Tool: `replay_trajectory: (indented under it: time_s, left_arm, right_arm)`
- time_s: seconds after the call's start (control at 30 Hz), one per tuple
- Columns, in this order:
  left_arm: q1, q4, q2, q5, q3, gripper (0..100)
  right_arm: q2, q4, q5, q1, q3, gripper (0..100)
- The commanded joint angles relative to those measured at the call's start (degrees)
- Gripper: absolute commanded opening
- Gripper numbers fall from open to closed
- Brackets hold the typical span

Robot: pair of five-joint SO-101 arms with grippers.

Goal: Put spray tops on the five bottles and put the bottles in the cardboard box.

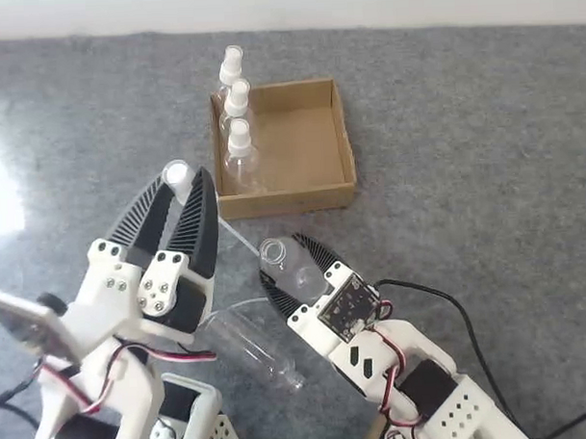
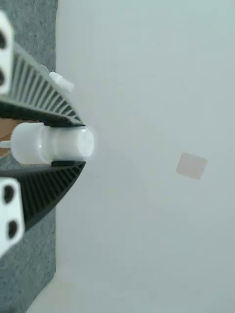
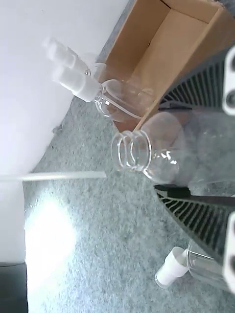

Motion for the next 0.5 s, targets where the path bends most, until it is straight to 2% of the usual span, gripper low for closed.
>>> replay_trajectory:
  time_s: [0.0, 0.47]
  left_arm:
    - [0.35, -1.76, -0.35, 0.26, -0.40, 1]
    - [3.52, -2.37, -0.35, 0.09, 1.63, 1]
  right_arm:
    - [-1.19, -1.36, 1.23, -0.31, 0.00, 10.4]
    - [-1.19, -0.84, 1.23, -2.24, -0.09, 10.4]
